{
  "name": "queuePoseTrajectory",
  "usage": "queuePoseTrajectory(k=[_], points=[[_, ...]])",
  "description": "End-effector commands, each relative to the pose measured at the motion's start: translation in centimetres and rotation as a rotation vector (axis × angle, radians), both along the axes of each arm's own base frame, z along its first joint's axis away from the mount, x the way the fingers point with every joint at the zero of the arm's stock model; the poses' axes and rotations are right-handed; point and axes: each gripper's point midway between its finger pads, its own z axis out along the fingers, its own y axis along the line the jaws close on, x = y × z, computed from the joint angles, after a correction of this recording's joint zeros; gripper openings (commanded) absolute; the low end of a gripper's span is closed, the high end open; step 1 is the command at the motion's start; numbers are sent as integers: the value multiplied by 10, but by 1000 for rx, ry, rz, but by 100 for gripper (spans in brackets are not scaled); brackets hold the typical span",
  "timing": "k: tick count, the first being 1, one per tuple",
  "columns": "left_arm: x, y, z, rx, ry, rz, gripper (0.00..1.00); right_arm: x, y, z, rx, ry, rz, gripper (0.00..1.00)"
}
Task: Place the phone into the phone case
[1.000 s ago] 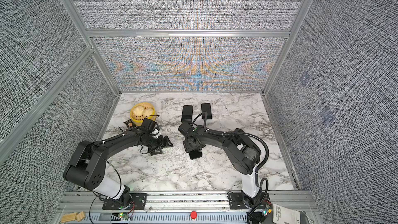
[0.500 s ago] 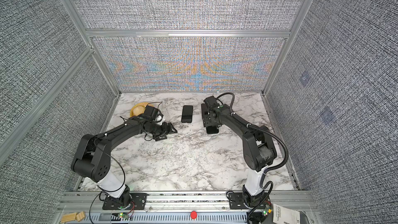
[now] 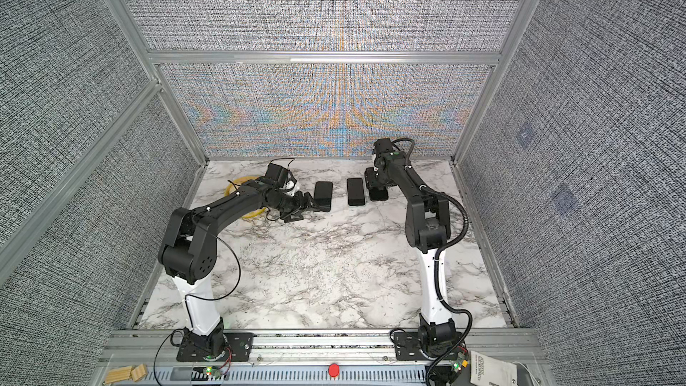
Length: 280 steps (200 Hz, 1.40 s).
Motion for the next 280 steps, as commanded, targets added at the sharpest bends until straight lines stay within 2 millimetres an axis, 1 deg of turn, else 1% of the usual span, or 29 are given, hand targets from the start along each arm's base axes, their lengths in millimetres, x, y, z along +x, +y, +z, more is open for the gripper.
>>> queuePoseTrajectory(k=[1, 2, 4, 12, 59, 97, 115, 145, 182, 195, 212, 226, 227, 229, 235, 243, 264, 266, 280], points=[[0, -1, 2, 1, 22, -5, 83, 0, -4, -7, 9, 41, -2, 63], [0, -1, -3, 6, 32, -5, 83, 0, -4, -7, 9, 41, -3, 63], [1, -1, -7, 9, 41, -4, 83, 1, -4, -8, 10, 44, -6, 63], [2, -1, -10, 13, 49, -4, 83, 2, -5, -12, 15, 53, -15, 63], [1, 3, -20, 43, 69, -6, 83, 6, -7, -30, 22, 85, -43, 64], [2, 3, -20, 42, 69, -7, 83, 6, -13, -42, 2, 108, -66, 68], [2, 5, -22, 46, 72, -5, 83, 5, -14, -43, -5, 113, -69, 71], [3, 7, -23, 51, 72, -3, 83, 6, -16, -42, -9, 110, -78, 80], [4, 11, -16, 66, 47, -5, 86, 7, -14, -37, -10, 96, -70, 87], [4, 13, -12, 70, 35, -2, 87, 6, -15, -35, -13, 92, -69, 89], [2, 15, -9, 76, 23, 1, 88, 6, -13, -27, -10, 81, -64, 89], [0, 17, -13, 84, 29, 1, 88, 5, -11, -16, -6, 68, -58, 89], [0, 17, -7, 79, 16, 2, 88, 5, -11, -15, -6, 67, -59, 89], [0, 17, -3, 75, 6, 3, 88, 4, -10, -13, -7, 66, -56, 89], [-1, 18, -1, 75, 0, 4, 88, 3, -9, -3, -5, 51, -53, 89], [-3, 20, 1, 78, -8, 6, 88, 1, -6, 4, -6, 37, -42, 89], [-8, 23, 10, 77, -37, -1, 88, -6, -2, 36, -16, -36, -24, 89], [-8, 23, 11, 76, -41, -2, 88, -8, -2, 36, -18, -37, -22, 89], [-13, 27, 17, 85, -61, -1, 88, -18, -2, 55, -24, -98, -20, 89]])
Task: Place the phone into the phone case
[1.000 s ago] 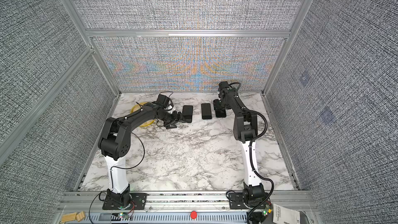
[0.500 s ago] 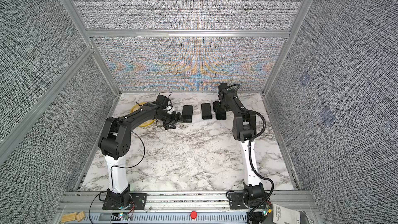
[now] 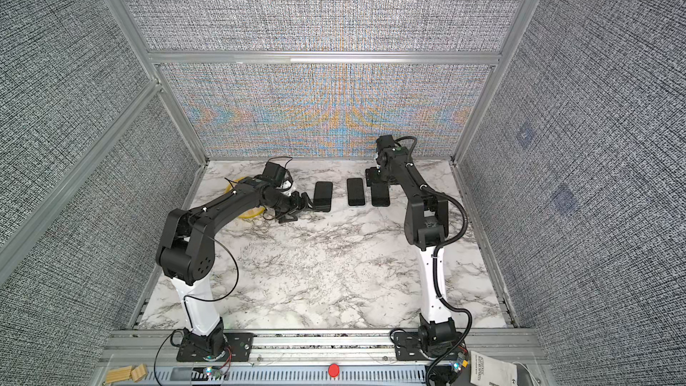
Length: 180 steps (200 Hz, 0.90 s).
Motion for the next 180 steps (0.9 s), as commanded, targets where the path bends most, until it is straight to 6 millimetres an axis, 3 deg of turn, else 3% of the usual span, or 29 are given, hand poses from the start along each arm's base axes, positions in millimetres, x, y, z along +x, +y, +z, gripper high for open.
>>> queuePoseTrajectory(k=[1, 28, 51, 85, 91, 116, 124, 146, 163, 180], points=[[-2, 5, 10, 16, -56, -13, 88, -7, -1, 29, -23, -101, 9, 89], [-12, 18, 18, 57, -107, -12, 88, -35, -3, 57, -25, -225, 3, 89], [-17, 42, 17, 168, -184, 9, 88, -68, -5, 63, -2, -300, 7, 90], [-8, 77, 42, 309, -378, 90, 89, -105, -28, 55, -30, -491, -51, 92], [-6, 84, 46, 341, -422, 106, 89, -115, -35, 44, -50, -512, -59, 92], [2, 120, 55, 470, -580, 235, 92, -133, -54, 42, -107, -653, -98, 92], [3, 131, 56, 501, -620, 286, 97, -138, -54, 42, -106, -694, -83, 92], [8, 138, 52, 573, -768, 231, 98, -146, -49, 45, -130, -782, 0, 92], [9, 145, 45, 663, -801, 170, 98, -147, -54, 41, -189, -787, 22, 92], [11, 171, 44, 793, -770, 263, 96, -149, -62, 30, -236, -778, 2, 93]])
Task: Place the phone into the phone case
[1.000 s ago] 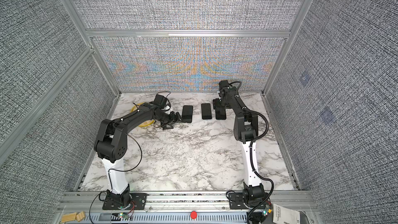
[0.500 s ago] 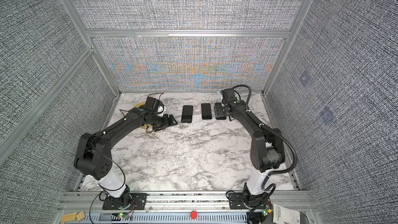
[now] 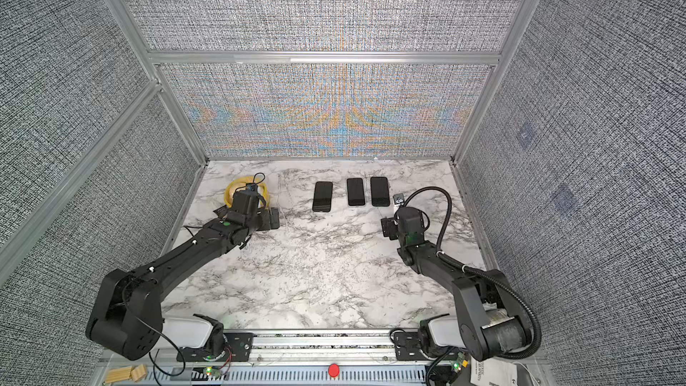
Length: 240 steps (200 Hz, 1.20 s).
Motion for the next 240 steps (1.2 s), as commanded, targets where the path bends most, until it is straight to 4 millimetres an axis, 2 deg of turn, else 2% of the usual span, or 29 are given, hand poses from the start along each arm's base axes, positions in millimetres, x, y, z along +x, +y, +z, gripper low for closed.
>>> queuePoseTrajectory(k=[1, 26, 33, 43, 58, 80, 121, 136, 173, 187, 221, 240], points=[[21, 30, 23, 167, -134, 109, 96, 10, -10, 19, -61, -119, -35, 93], [26, 36, 22, 268, -225, 68, 96, 9, -6, 4, -34, -128, -11, 93], [30, 42, 27, 291, -283, 93, 96, 9, -9, 0, -34, -128, -26, 93], [33, 47, 29, 324, -274, 106, 97, 8, -11, -3, -32, -128, -34, 93], [35, 55, 21, 384, -238, 101, 97, 2, -13, -5, -29, -160, -37, 93], [41, 64, 19, 338, -223, 100, 96, -10, -17, -4, 11, -233, -31, 98], [50, 86, 19, 234, -237, 125, 94, -8, -20, -6, 28, -235, -40, 99], [45, 91, 14, 228, -218, 123, 93, -8, -22, -7, 32, -231, -50, 99], [16, 93, 3, 225, -260, 64, 93, -8, -29, -5, 32, -248, -91, 99], [17, 96, 5, 236, -304, 60, 93, -8, -29, -6, 32, -246, -90, 99], [36, 111, 1, 203, -331, 126, 92, -8, -28, -6, 33, -246, -89, 99], [28, 131, -9, 166, -353, 224, 93, -8, -29, -6, 32, -245, -90, 99]])
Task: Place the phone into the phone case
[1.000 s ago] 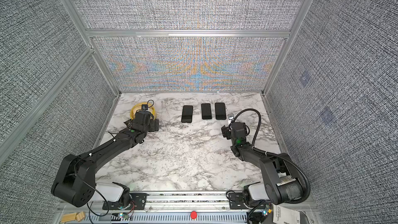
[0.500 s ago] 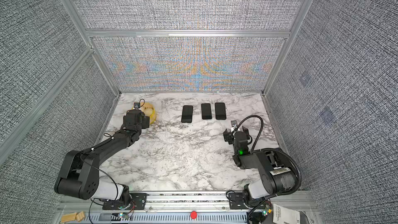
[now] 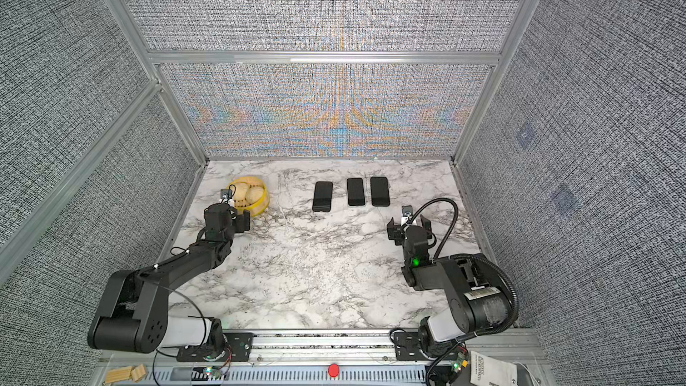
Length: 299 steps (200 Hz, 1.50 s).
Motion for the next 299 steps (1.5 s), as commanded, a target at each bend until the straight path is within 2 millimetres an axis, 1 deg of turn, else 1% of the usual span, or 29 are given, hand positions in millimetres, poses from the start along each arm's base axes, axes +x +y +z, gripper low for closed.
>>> queuePoseTrajectory(k=[1, 7, 14, 21, 43, 54, 66, 76, 87, 90, 99, 117, 148, 168, 172, 182, 239, 299], points=[[2, 14, 7, -64, -121, 66, 93, 2, -1, 9, 8, -40, -9, 99], [-2, 18, 5, -74, -157, 77, 93, 3, -1, 10, 8, -42, -9, 99], [-5, 16, 1, -68, -185, 57, 93, 3, 0, 10, 9, -42, -8, 99], [-6, 16, 5, -67, -224, 53, 93, 3, -1, 10, 10, -42, -9, 99], [-12, 21, 3, -89, -224, 90, 94, 3, 0, 10, 10, -41, -9, 99], [-15, 24, -4, -92, -229, 110, 94, 3, -1, 10, 9, -41, -9, 99], [-13, 19, -6, -65, -255, 60, 92, 3, -1, 9, 9, -39, -10, 99], [-9, 16, -2, -74, -272, 50, 91, 3, -1, 10, 10, -40, -11, 99], [-7, 20, -8, -100, -219, 69, 92, 3, -1, 10, 10, -40, -9, 99], [-6, 21, -8, -106, -214, 70, 92, 4, -1, 10, 10, -40, -10, 99], [-6, 21, -9, -110, -213, 66, 99, 3, -1, 10, 10, -38, -10, 99], [-4, 21, -9, -105, -219, 57, 99, 6, -1, 7, 16, -16, -8, 99], [-3, 22, -11, -112, -208, 58, 99, 20, 0, 0, 81, 74, 53, 99], [-4, 22, -11, -115, -209, 60, 99, 23, 5, -11, 157, 115, 150, 99], [-5, 22, -10, -114, -211, 58, 99, 25, 4, -9, 172, 104, 154, 99], [-4, 22, -10, -113, -214, 58, 99, 23, 1, -12, 186, 119, 149, 99], [-5, 22, -10, -111, -215, 57, 99, 23, -1, -13, 230, 111, 175, 99], [-4, 22, -10, -112, -214, 57, 99, 23, 0, -12, 234, 108, 178, 99]])
